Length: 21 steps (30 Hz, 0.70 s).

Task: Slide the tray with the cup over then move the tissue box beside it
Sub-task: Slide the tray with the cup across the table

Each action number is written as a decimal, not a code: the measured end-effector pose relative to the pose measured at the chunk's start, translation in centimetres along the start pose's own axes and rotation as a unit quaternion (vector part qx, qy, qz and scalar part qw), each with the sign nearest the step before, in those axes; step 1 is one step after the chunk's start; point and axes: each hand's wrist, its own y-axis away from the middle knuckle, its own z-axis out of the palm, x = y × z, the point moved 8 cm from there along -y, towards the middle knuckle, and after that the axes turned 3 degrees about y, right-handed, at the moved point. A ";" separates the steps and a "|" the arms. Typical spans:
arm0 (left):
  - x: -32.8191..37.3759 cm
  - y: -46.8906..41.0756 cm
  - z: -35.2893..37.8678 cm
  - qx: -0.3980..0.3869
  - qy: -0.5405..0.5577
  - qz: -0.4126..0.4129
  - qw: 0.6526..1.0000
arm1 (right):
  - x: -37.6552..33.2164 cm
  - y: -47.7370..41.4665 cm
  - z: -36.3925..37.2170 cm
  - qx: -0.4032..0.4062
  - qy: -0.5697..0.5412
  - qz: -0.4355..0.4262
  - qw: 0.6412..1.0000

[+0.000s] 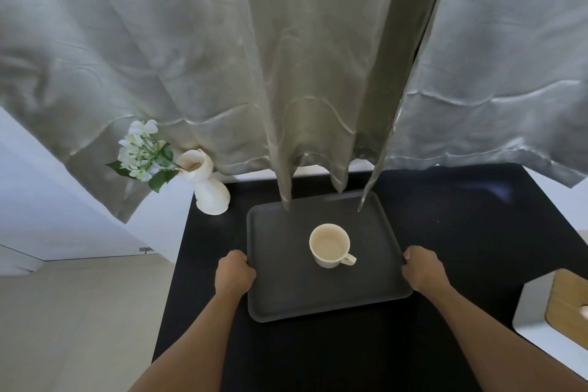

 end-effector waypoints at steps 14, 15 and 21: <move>3.1 -4.4 0.1 -0.010 -0.050 0.008 0.999 | -1.0 -2.3 -0.8 0.006 -0.020 0.017 1.000; 3.3 -4.8 0.1 -0.009 -0.052 0.008 0.999 | -1.1 -2.5 -0.8 0.006 -0.023 0.020 1.000; 4.2 -6.3 -0.3 -0.007 -0.060 0.010 0.998 | -1.8 -3.5 -1.2 0.003 -0.037 0.023 0.999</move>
